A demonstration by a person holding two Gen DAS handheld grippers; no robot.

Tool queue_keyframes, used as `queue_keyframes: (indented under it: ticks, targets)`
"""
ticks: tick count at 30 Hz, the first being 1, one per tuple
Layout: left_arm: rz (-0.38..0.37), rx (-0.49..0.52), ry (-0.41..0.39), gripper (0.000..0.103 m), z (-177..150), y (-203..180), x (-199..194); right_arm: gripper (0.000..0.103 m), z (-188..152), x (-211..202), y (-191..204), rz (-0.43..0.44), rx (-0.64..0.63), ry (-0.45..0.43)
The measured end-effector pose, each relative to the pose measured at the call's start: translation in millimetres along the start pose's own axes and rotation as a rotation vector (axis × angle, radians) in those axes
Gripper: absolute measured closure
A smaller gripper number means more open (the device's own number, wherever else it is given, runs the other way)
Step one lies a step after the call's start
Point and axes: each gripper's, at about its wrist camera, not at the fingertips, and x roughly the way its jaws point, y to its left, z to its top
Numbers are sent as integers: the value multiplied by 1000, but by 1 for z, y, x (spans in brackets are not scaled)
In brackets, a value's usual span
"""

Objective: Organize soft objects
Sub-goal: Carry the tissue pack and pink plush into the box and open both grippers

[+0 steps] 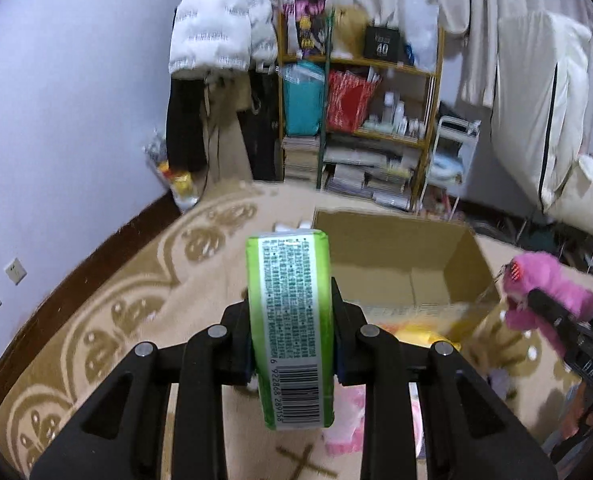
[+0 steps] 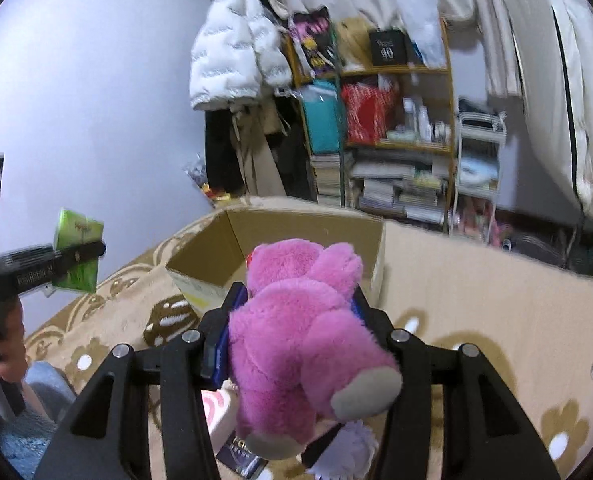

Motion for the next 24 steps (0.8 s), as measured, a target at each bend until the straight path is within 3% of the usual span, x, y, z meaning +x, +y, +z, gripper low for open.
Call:
queue_keyframes:
  ticks: [11,24]
  targets:
    - [11,28,-78,76,39,-8,12,51,28,17,0,-17,-19,-58]
    - [-31,135,-19,76,49,-38,68,51,60,61,-27,-21,-4,-65]
